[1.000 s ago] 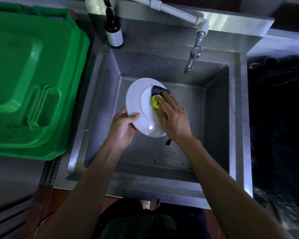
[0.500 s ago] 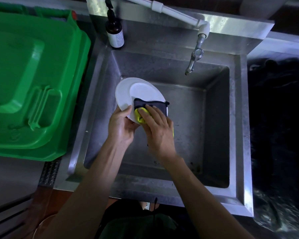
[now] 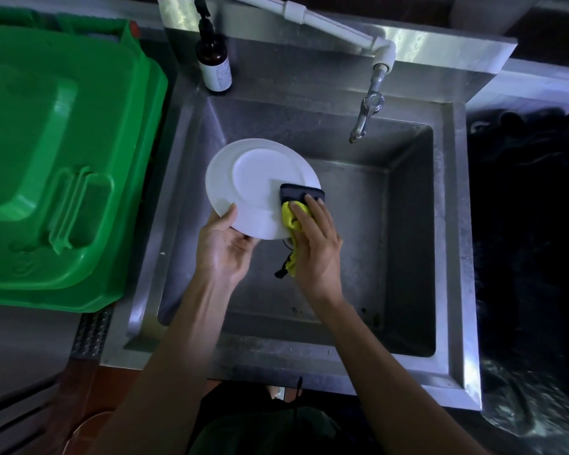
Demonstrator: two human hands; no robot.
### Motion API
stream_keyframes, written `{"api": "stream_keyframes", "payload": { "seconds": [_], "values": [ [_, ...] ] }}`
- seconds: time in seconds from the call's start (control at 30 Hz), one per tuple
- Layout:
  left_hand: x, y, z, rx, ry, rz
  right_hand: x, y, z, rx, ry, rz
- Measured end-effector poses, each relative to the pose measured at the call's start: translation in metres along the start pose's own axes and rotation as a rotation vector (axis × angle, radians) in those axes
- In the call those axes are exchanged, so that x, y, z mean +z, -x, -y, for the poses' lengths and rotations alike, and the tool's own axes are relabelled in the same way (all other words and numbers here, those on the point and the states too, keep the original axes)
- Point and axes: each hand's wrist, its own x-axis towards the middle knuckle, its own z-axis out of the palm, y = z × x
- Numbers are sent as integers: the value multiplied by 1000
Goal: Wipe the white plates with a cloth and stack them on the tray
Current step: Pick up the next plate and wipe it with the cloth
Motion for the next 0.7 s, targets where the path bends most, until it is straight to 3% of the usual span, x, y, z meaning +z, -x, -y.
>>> {"api": "stream_keyframes", "payload": {
  "seconds": [0.2,0.43,0.7],
  "values": [
    [-9,-2,-16,-31,-48,120,-22,-38,-7,155,-183,29],
    [-4,1,-29,-59,-235,283,-51,-66,-8,105,-119,65],
    [10,2,-40,-78,-567,267,-70,-82,1,66,-8,130]
  ]
}}
